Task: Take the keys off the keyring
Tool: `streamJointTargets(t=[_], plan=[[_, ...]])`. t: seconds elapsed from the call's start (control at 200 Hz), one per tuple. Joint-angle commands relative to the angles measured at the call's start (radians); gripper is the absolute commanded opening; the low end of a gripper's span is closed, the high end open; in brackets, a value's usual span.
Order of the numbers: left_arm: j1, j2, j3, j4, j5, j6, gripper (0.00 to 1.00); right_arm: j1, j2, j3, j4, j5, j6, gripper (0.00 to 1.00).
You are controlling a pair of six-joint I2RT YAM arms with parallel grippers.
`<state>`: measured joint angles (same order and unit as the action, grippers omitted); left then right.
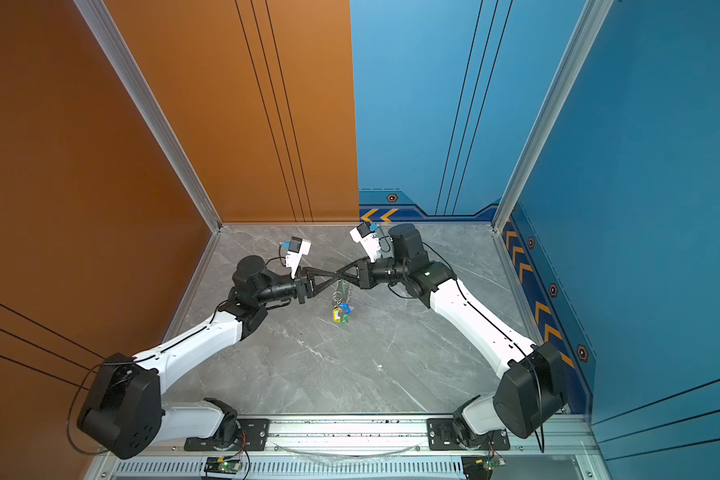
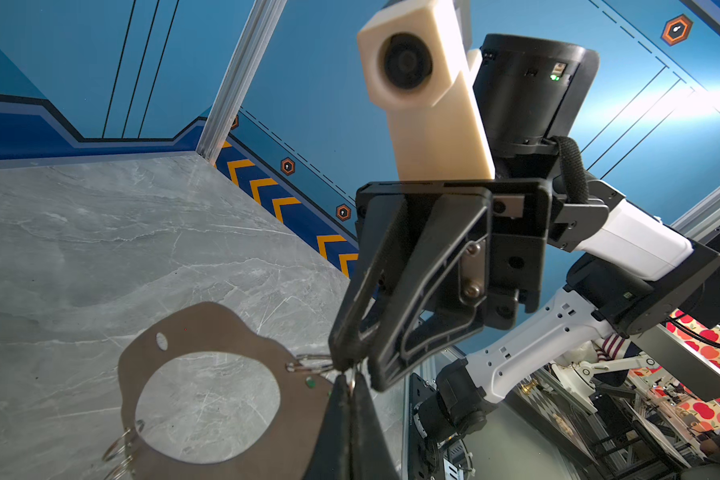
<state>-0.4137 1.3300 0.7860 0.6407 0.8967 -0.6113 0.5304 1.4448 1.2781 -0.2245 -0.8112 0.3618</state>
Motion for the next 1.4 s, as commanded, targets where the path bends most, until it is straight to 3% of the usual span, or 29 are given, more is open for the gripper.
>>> streamJointTargets(t=[0.0,0.2,0.39,0.606,0.861,0.961,1.111,1.391], plan=[[-0.007,-0.018,0.037,0.059,0.015,-0.005,0.0,0.01,-0.007,0.006,-0.02,-0.006,-0.017,0.16],[-0.003,-0.02,0.034,0.059,0.006,-0.006,0.0,0.011,-0.006,0.002,-0.02,-0.009,-0.018,0.12],[-0.002,-0.017,0.03,0.059,-0.004,-0.007,0.0,0.009,-0.003,-0.002,-0.019,-0.014,-0.015,0.0],[-0.004,-0.01,0.032,0.059,-0.01,-0.01,0.0,0.006,-0.01,-0.003,-0.004,-0.043,0.005,0.0],[0.005,-0.008,0.024,0.059,-0.016,-0.008,0.26,-0.006,-0.02,-0.024,0.038,-0.046,0.054,0.0],[0.018,-0.013,0.012,0.059,-0.022,-0.007,0.29,-0.015,-0.03,-0.027,0.041,-0.039,0.067,0.0],[0.047,-0.036,-0.018,0.059,-0.039,0.001,0.47,-0.033,-0.047,-0.034,0.042,0.004,0.098,0.0],[0.038,-0.091,-0.08,0.017,-0.094,0.068,0.46,-0.04,-0.083,-0.032,0.001,0.152,0.143,0.0]])
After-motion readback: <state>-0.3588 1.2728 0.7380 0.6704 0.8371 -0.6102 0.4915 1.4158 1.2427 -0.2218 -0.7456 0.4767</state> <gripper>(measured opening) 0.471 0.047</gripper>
